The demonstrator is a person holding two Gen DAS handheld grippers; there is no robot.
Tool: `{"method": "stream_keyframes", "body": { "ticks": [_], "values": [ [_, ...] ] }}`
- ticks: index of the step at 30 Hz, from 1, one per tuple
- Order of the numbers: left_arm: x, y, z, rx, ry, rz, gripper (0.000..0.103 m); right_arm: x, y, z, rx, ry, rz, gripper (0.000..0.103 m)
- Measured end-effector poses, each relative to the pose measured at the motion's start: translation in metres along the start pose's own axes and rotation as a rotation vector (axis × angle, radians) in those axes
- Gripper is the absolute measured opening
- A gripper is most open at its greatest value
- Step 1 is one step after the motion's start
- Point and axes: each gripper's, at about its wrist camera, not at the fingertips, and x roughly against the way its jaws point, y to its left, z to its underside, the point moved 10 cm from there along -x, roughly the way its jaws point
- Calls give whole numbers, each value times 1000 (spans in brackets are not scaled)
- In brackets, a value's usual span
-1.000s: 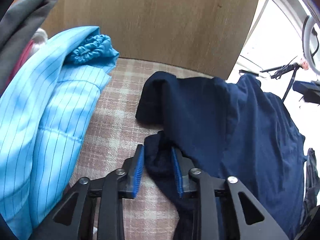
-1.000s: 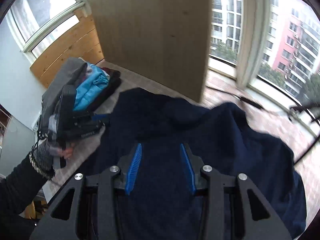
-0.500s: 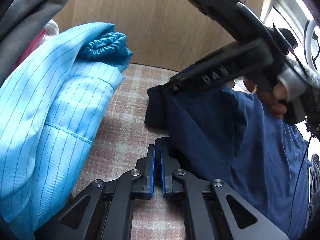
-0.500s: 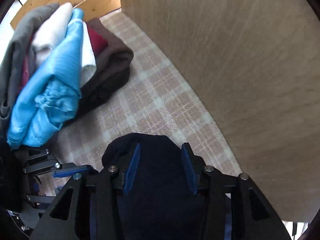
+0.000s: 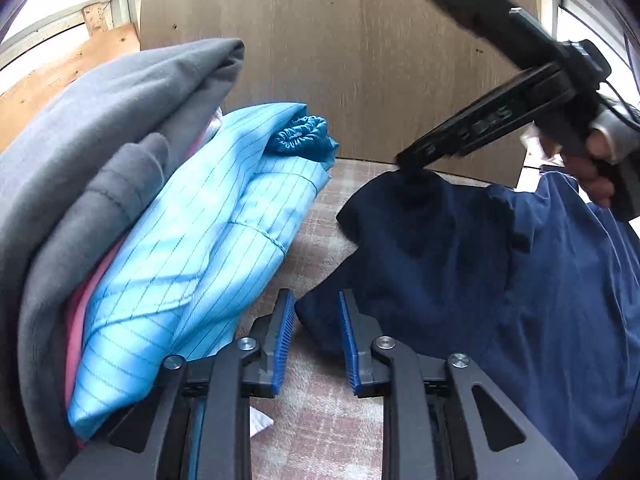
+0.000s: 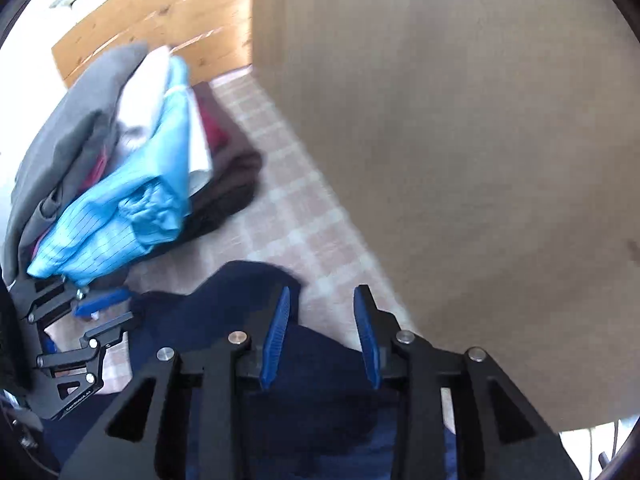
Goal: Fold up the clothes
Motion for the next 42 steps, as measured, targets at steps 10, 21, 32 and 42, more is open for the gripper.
{"method": "stream_keyframes", "body": {
  "ticks": [10, 21, 32, 42],
  "values": [
    [-7, 3, -2, 20, 7, 69, 1, -42, 29, -4, 136, 114, -33, 4],
    [16, 14, 16, -1, 18, 29, 12, 13, 8, -6, 53, -40, -18, 50],
    [-7, 10, 12, 10, 21, 37, 3, -47, 27, 1, 49, 127, -78, 2],
    [58, -3, -4, -6, -105, 213, 3, 21, 22, 5, 94, -137, -97, 4]
  ]
}}
